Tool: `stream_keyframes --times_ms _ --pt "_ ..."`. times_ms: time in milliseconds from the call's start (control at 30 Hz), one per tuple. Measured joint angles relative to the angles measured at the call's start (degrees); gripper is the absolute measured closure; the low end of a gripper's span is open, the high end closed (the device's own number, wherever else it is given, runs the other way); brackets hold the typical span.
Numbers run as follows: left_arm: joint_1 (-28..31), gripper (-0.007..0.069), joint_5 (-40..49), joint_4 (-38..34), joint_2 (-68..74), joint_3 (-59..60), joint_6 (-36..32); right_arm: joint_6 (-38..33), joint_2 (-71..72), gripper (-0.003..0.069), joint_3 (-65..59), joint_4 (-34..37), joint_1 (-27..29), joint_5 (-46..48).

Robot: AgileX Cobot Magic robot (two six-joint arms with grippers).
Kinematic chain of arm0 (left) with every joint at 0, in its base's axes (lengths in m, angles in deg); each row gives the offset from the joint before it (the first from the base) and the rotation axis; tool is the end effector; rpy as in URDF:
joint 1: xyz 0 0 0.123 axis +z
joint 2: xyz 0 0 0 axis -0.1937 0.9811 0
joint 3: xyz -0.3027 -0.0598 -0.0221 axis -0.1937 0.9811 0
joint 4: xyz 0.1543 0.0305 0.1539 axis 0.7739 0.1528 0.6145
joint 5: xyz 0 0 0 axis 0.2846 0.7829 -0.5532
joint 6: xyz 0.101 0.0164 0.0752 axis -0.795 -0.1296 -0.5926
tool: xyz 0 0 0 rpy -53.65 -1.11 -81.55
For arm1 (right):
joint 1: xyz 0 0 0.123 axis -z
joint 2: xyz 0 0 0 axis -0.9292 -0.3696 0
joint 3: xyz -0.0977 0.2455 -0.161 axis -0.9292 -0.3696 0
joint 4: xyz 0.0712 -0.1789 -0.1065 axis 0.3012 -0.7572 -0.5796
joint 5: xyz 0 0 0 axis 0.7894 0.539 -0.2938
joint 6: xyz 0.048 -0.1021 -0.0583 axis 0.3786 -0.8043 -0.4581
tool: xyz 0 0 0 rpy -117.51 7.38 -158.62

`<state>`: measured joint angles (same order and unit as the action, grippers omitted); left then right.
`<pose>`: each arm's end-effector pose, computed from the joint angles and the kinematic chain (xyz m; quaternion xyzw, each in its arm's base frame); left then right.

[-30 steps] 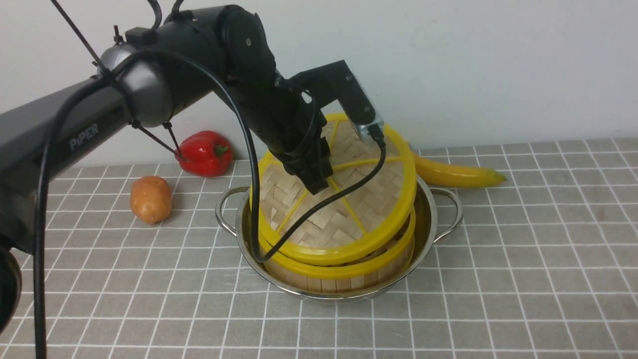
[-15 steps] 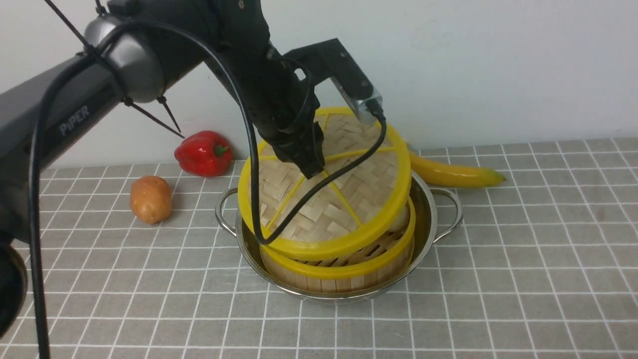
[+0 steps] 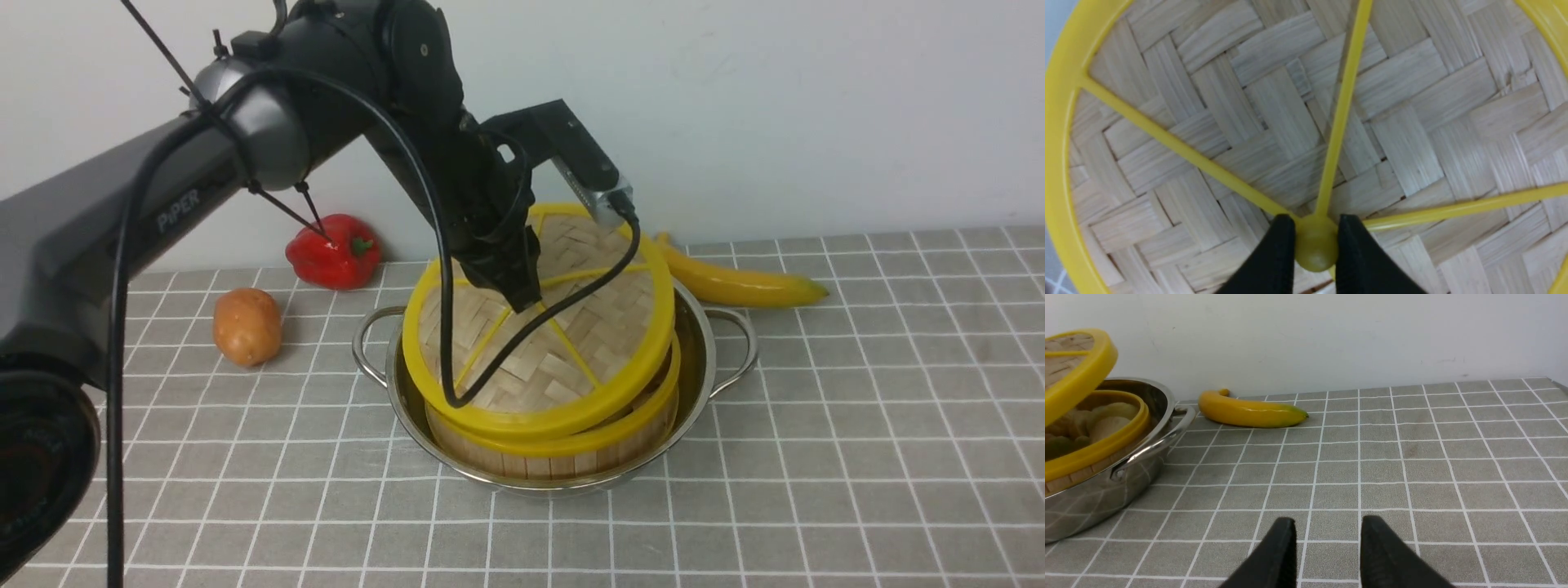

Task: Place the steamer in the pot on the grey tablecloth, and put the lid on the steamer.
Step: 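Place the yellow bamboo steamer lid onto the steamer in the pot with the left gripper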

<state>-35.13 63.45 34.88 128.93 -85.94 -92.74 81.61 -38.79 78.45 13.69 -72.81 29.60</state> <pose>0.3930 -0.1959 0.2640 0.5366 0.8231 -0.0499 0.1789 0.0313 -0.0035 0.1677 0.0680 0.7983 0.0688 0.5944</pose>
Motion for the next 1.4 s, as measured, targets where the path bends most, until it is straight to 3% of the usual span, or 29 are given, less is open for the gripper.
stream_keyframes --times_ms 1400 --pt "-0.7 0.0508 -2.0 -1.3 2.7 -0.1 -3.8 0.0 0.0 0.0417 0.0 0.0 0.0 0.0"
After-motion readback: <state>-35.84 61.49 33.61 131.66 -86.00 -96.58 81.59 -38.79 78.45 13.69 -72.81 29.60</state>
